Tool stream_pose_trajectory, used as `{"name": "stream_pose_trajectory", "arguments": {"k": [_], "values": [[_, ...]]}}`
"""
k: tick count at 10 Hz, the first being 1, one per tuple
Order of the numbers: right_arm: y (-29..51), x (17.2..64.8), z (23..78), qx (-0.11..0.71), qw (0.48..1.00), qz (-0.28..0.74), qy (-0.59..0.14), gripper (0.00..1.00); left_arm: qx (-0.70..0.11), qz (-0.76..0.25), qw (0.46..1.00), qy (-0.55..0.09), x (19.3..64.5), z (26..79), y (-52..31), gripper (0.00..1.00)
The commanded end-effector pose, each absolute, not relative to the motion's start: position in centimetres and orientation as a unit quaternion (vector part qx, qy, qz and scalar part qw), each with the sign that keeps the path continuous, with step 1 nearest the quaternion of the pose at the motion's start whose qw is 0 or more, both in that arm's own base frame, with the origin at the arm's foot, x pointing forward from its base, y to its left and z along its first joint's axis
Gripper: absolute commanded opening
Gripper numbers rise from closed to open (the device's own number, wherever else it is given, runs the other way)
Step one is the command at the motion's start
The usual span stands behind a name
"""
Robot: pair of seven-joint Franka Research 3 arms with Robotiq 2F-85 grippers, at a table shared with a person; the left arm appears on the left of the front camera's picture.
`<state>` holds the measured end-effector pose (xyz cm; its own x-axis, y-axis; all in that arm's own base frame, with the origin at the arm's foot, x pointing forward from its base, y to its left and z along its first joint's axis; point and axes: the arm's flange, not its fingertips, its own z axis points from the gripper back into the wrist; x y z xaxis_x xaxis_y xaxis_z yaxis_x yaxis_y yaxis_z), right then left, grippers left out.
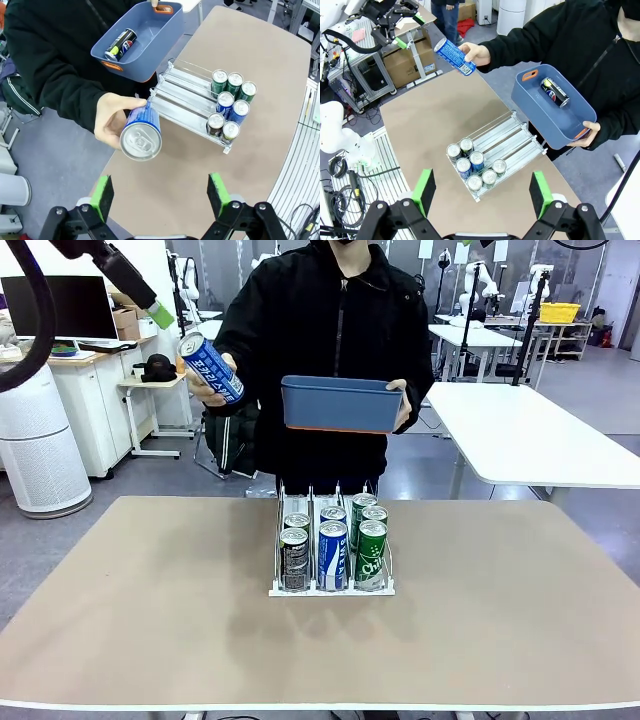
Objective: Fill the beverage cans into the dispenser.
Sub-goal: Pick up the Ionic drink handed by the human.
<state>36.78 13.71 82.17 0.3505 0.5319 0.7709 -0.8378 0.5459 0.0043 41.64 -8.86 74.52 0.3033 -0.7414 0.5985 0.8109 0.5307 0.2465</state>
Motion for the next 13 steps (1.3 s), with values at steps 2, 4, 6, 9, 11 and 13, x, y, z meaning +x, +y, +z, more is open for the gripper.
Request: {"name": "stream_pose_trajectory", "arguments": {"k": [2,4,6,9,11,13], "values": [[13.7,36.7,82.0,0.205,0.796,0.431,-0.373,1.00,-0.059,-0.481,0.797,-0.359,43.7,72.1,-9.8,1.00],[13.7,36.7,82.0,0.205,0.796,0.431,-0.373,1.00,-0.093,-0.475,0.798,-0.360,44.4,72.2,-9.2,1.00],[13.7,36.7,82.0,0.205,0.796,0.431,-0.373,1.00,-0.055,-0.477,0.805,-0.349,44.1,72.4,-9.7,1.00],[13.7,36.7,82.0,0.205,0.796,0.431,-0.373,1.00,-0.045,-0.463,0.807,-0.363,44.6,72.2,-10.2,1.00],[13.7,36.7,82.0,0.205,0.796,0.431,-0.373,1.00,-0.025,-0.465,0.797,-0.385,45.2,72.1,-10.3,1.00],[13.7,36.7,82.0,0.205,0.796,0.431,-0.373,1.00,-0.025,-0.474,0.794,-0.381,45.9,71.4,-11.3,1.00]]}}
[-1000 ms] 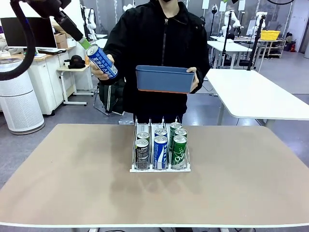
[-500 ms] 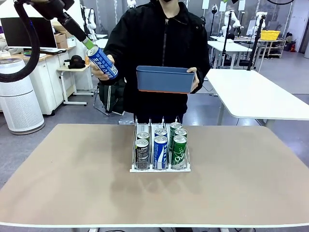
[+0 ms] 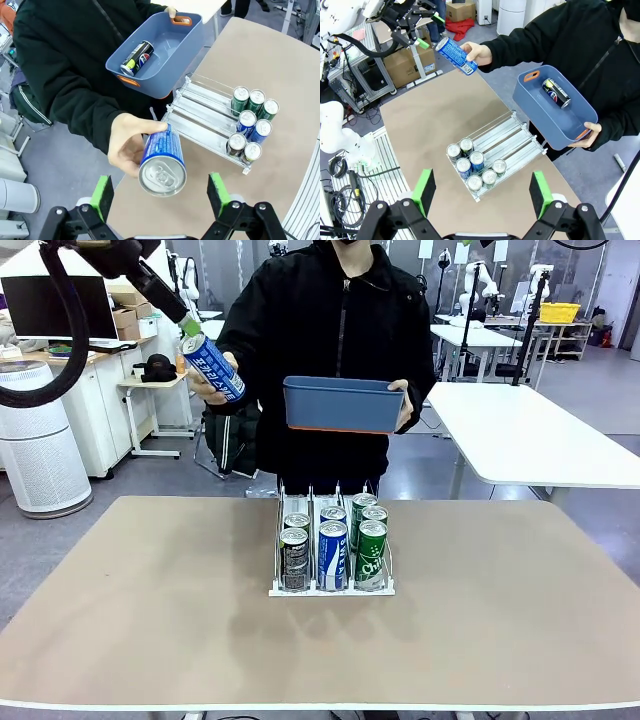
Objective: Fill the beverage cans into the dispenser.
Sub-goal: Pick up the Ionic drink handed by the human.
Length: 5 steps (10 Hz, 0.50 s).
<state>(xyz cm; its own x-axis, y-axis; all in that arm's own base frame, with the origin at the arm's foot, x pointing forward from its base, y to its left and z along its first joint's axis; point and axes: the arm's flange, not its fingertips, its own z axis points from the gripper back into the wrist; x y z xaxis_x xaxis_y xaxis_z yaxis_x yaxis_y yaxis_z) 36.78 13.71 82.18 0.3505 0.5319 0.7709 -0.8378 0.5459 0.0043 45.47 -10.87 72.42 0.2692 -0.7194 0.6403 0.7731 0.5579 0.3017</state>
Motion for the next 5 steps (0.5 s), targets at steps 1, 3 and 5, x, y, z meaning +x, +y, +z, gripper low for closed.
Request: {"name": "stream_pose_trajectory", "arguments": {"k": [1,3,5], "values": [[13.7,36.7,82.0,0.205,0.796,0.431,-0.373,1.00,-0.029,-0.483,0.791,-0.375,46.4,71.2,-11.0,1.00],[13.7,36.7,82.0,0.205,0.796,0.431,-0.373,1.00,-0.040,-0.485,0.790,-0.373,47.2,70.6,-11.1,1.00],[13.7,36.7,82.0,0.205,0.796,0.431,-0.373,1.00,-0.039,-0.490,0.788,-0.370,48.3,69.9,-10.6,1.00]]}}
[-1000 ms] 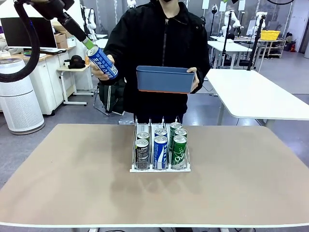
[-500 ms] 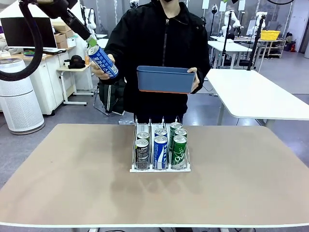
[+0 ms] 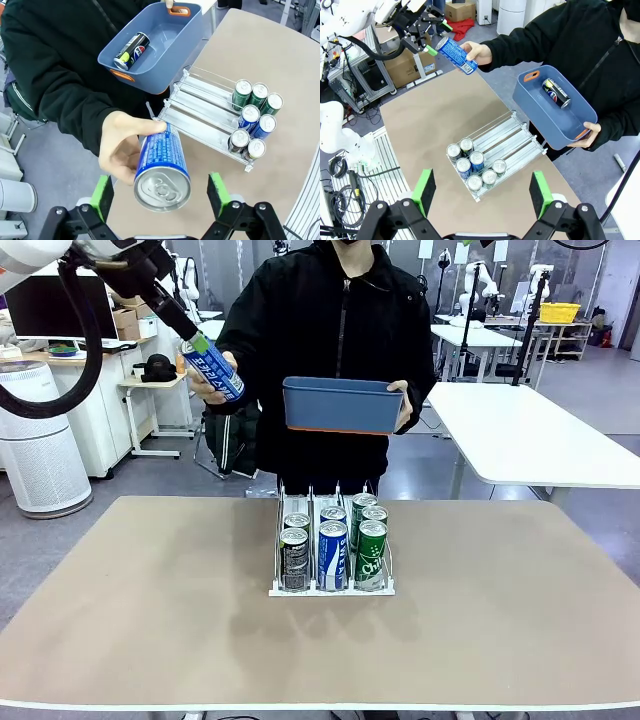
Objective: Fill the beverage cans into the dispenser.
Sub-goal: Pick up the Ionic drink handed by the human.
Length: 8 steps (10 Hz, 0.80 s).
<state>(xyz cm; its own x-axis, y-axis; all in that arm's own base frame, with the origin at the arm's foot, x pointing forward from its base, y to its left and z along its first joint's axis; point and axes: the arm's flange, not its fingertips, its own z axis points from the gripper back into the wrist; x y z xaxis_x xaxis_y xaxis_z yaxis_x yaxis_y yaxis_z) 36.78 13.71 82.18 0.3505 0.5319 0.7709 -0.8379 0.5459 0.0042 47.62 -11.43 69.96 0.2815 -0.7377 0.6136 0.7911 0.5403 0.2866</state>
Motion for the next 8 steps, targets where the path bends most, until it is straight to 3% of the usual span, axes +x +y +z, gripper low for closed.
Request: {"name": "stream_pose_trajectory", "arguments": {"k": [1,8], "values": [[13.7,36.7,82.0,0.205,0.796,0.431,-0.373,1.00,-0.044,-0.488,0.790,-0.369,48.7,69.6,-10.6,1.00],[13.7,36.7,82.0,0.205,0.796,0.431,-0.373,1.00,-0.058,-0.479,0.798,-0.362,50.6,67.3,-10.9,1.00]]}}
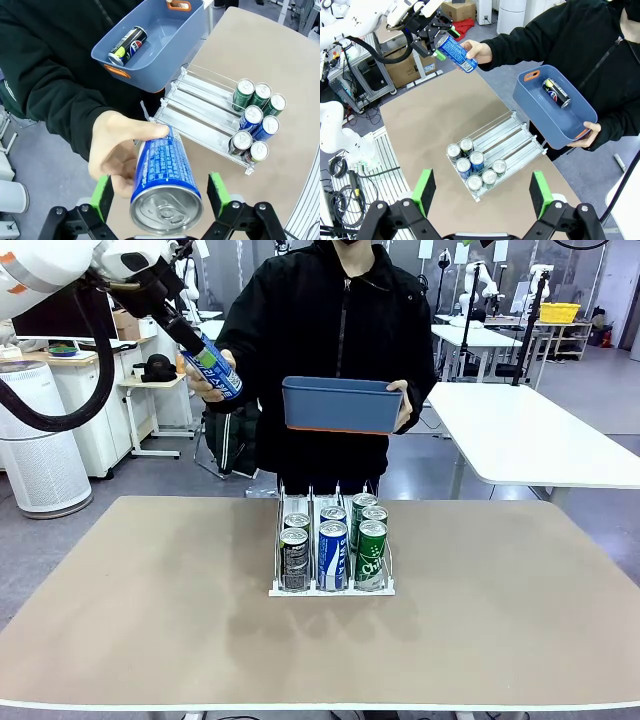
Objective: Fill the beverage cans into the dispenser.
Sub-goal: Pick up the Ionic drink handed by the human.
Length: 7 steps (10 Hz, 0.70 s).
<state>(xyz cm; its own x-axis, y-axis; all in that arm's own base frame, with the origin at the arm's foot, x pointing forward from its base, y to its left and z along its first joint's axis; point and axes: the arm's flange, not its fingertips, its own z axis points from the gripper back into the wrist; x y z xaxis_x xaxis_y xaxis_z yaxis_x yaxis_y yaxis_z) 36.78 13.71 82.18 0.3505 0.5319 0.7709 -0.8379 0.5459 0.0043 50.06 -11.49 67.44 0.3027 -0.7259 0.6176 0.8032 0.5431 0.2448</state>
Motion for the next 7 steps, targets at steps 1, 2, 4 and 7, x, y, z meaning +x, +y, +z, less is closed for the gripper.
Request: {"name": "stream_pose_trajectory", "arguments": {"k": [1,2,4,7], "values": [[13.7,36.7,82.0,0.205,0.796,0.431,-0.373,1.00,-0.059,-0.475,0.799,-0.363,50.9,67.2,-10.9,1.00],[13.7,36.7,82.0,0.205,0.796,0.431,-0.373,1.00,-0.057,-0.473,0.801,-0.364,50.9,67.3,-10.6,1.00],[13.7,36.7,82.0,0.205,0.796,0.431,-0.373,1.00,-0.055,-0.474,0.806,-0.350,50.3,67.3,-11.4,1.00],[13.7,36.7,82.0,0.205,0.796,0.431,-0.373,1.00,-0.054,-0.475,0.806,-0.350,50.3,67.3,-11.7,1.00]]}}
